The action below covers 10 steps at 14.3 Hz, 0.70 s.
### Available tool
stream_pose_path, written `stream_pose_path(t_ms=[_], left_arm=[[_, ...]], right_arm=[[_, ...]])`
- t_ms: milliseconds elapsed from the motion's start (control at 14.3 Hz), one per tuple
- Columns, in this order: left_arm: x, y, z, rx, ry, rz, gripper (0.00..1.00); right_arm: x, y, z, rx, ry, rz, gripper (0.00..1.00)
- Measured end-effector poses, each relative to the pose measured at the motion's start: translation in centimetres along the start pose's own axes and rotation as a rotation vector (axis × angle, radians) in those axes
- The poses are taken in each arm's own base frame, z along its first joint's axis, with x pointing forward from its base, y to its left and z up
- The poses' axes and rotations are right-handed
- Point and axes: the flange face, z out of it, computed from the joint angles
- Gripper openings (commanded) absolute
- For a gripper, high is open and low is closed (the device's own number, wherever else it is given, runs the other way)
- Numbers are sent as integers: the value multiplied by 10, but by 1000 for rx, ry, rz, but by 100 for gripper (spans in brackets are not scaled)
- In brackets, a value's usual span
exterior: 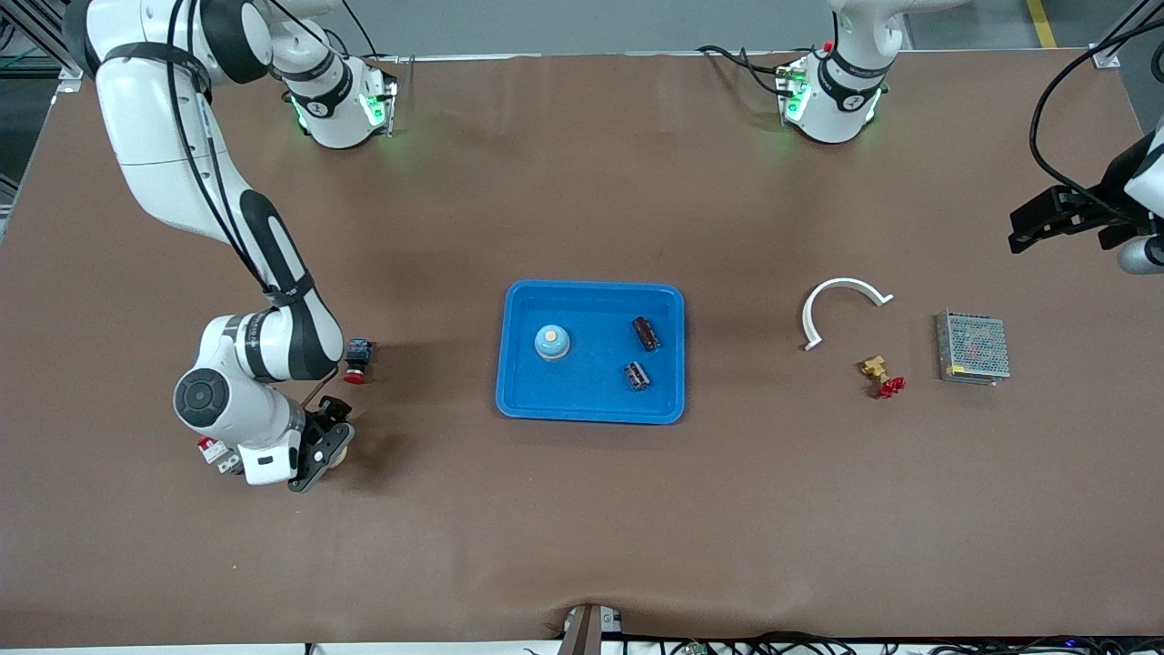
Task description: Place electrolytic capacitor and blue bell in tray
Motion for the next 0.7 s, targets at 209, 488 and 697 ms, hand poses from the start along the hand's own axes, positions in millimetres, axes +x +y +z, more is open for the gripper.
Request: stream_pose_path(t_ms=[209,488,697], left_arm=[[-5,0,3,-4,-9,-1,100],[-13,2,1,-20,-10,0,100],[-20,8,-2,-18,-9,10,100]], right_arm=[[-2,1,2,15,16,5,100],[-2,1,2,16,17,6,66],[-1,1,1,16,19,7,59]])
